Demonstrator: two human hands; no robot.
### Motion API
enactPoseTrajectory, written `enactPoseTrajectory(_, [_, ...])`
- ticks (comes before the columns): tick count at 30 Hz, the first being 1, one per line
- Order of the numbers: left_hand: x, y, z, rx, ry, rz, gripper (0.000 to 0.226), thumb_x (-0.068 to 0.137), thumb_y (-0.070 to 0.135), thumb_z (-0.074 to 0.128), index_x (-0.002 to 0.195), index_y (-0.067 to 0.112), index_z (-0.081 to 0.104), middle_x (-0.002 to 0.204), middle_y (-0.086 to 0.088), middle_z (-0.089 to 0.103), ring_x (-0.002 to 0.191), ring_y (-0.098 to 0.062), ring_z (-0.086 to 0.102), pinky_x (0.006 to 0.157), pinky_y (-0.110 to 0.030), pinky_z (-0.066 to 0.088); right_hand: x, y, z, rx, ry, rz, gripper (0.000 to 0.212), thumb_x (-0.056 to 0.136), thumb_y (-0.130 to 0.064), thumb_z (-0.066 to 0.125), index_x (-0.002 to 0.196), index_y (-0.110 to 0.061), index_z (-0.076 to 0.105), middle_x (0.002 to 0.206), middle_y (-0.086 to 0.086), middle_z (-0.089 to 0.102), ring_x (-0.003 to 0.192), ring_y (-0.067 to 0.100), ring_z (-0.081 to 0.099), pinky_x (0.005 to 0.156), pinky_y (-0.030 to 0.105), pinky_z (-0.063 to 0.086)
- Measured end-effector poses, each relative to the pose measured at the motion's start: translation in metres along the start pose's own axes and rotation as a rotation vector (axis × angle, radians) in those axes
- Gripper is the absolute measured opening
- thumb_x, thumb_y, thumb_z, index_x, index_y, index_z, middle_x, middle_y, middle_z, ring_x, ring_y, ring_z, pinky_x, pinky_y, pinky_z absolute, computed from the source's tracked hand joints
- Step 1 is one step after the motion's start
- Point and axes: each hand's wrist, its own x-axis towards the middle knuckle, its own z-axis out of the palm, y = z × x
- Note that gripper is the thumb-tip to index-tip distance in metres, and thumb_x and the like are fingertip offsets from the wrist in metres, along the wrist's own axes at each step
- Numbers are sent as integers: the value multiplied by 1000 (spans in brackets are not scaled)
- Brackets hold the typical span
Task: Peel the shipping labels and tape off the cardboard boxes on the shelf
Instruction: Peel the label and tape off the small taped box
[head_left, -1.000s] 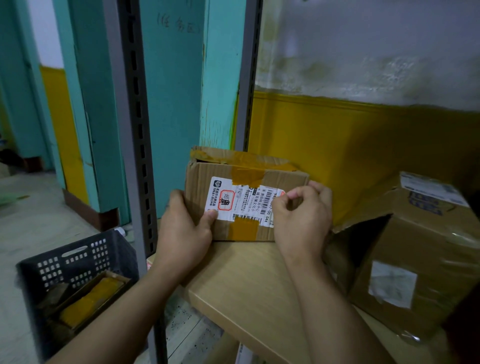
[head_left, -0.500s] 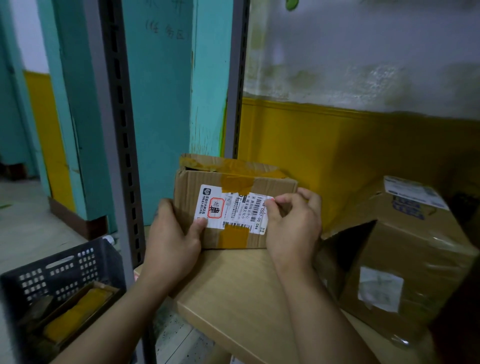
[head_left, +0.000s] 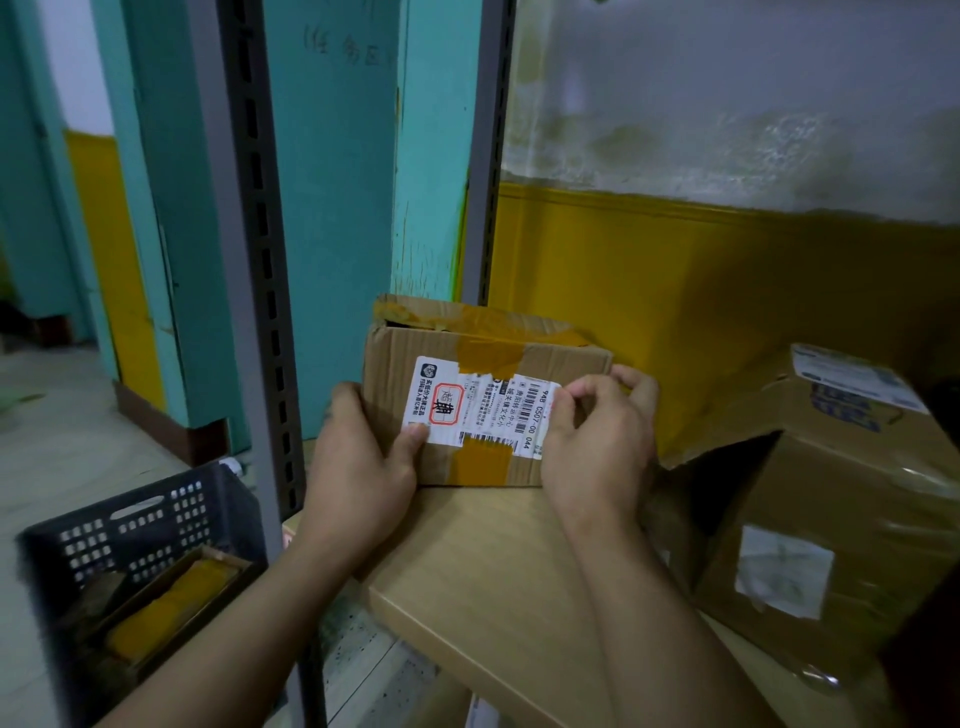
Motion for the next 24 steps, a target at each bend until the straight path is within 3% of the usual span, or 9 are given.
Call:
enactPoseTrajectory(4, [1,-1,1,9,6,5,39,90,29,68,112,25,36,117,3,53,107,-14,52,88,-36,49,-1,-2,-2,-46,-16,19,10,95,-23,58,86,-21,56,134,0,41,113,12,49,69,14,33])
enactPoseTrajectory(6, [2,-2,1,13,10,7,39,91,29,68,114,23,37,117,3,52,106,-13,51,87,-36,48,-1,-2,-1,-67,-26,34,10,96,-26,57,88,-21,57,135,-1,40,105,5,46,59,6,21])
enactPoseTrajectory(9, [3,-4,2,17,27,6,37,91,29,67,111,22,38,111,4,51,101,-13,50,83,-34,48,-2,-4,-1,-88,-32,45,10,96,-29,55,90,-21,57,137,-3,38,106,5,46,57,5,15])
enactPoseTrajectory(15, [3,-5,1,0,20,-8,37,90,32,67,111,26,37,113,6,51,103,-12,50,88,-38,51,-6,-3,3,-40,-4,-34,11,96,-26,56,88,-24,49,136,1,41,115,15,53,68,24,47])
enactPoseTrajectory(19, [2,-3,0,-20,9,-15,38,90,32,67,112,27,36,113,8,49,103,-11,49,91,-38,50,-7,-1,4,3,11,-51,12,95,-27,59,102,-21,53,134,1,43,108,12,52,64,13,39])
enactPoseTrajectory(24, [1,-2,-1,-26,-1,-7,37,90,30,67,112,27,37,112,9,49,103,-10,50,89,-35,50,-7,-3,3,43,9,-29,14,91,-30,64,89,-28,50,133,0,43,112,15,54,72,30,55])
